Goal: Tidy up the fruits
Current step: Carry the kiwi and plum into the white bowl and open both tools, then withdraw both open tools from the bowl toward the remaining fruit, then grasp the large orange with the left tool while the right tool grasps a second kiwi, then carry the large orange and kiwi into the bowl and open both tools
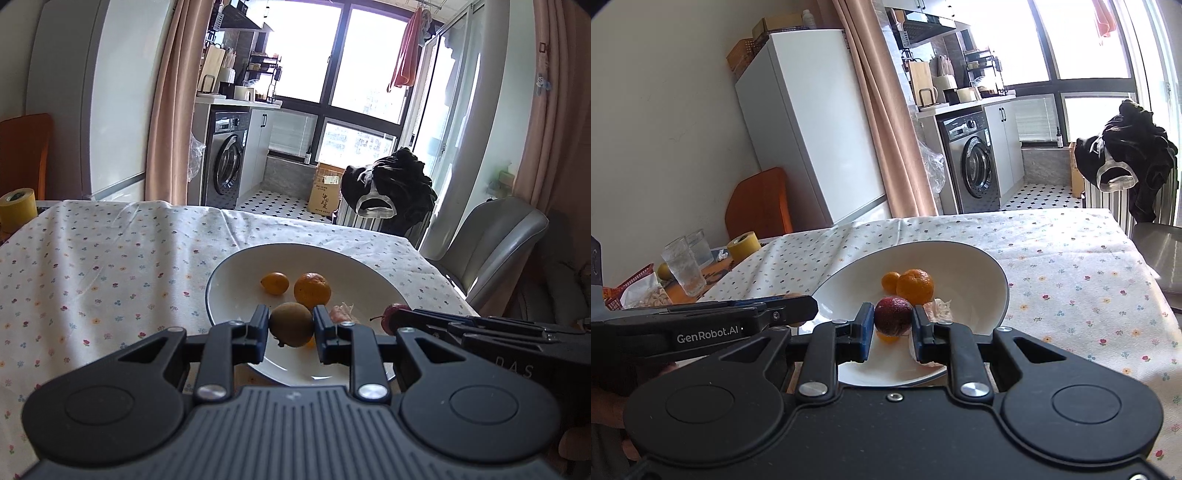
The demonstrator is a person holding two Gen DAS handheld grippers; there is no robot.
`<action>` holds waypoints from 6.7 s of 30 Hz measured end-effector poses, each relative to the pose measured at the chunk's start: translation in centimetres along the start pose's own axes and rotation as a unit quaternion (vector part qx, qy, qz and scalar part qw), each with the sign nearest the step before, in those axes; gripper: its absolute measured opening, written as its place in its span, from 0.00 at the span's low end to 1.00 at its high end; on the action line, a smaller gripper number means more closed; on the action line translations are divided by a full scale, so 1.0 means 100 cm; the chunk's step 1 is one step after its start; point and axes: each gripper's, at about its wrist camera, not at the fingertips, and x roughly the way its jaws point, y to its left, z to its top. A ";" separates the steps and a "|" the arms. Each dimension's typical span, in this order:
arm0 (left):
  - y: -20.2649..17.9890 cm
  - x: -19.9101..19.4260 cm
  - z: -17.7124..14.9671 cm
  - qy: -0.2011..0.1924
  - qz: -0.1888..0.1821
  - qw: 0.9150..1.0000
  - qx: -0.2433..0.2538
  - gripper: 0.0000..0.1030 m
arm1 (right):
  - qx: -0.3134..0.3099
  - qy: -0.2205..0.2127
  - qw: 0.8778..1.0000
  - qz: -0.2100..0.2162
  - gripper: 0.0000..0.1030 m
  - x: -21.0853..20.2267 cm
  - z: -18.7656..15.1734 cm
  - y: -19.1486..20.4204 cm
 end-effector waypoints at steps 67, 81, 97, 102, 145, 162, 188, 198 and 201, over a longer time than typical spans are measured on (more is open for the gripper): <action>0.065 -0.104 -0.047 0.022 0.063 0.997 -0.041 0.86 | -0.021 0.015 0.999 0.037 0.89 -0.045 -0.026 0.064; 0.071 -0.111 -0.064 0.033 0.049 0.998 -0.036 0.86 | -0.014 0.037 0.999 0.036 0.90 -0.044 -0.041 0.063; 0.067 -0.093 -0.070 0.032 0.036 0.998 -0.033 0.84 | -0.012 0.066 0.997 0.038 0.65 -0.025 -0.059 0.055; 0.065 -0.083 -0.066 0.035 0.032 0.998 -0.030 0.78 | -0.009 0.081 0.995 0.049 0.40 -0.016 -0.061 0.051; 0.026 -0.025 -0.063 0.079 -0.007 0.997 -0.009 0.39 | 0.005 0.075 0.995 0.070 0.23 -0.006 -0.053 0.027; 0.026 -0.046 -0.042 0.039 0.003 0.999 -0.009 0.39 | -0.009 0.048 0.997 0.063 0.23 -0.012 -0.034 0.030; 0.013 -0.014 -0.011 0.029 0.002 1.000 -0.002 0.39 | 0.004 0.007 1.000 0.025 0.23 0.002 -0.006 -0.002; -0.001 0.010 -0.001 0.036 -0.003 0.999 0.004 0.39 | 0.014 0.007 1.000 0.011 0.23 0.004 -0.001 -0.016; -0.001 0.011 0.000 0.031 0.006 1.000 0.004 0.42 | 0.012 0.004 1.000 0.006 0.23 0.004 0.002 -0.016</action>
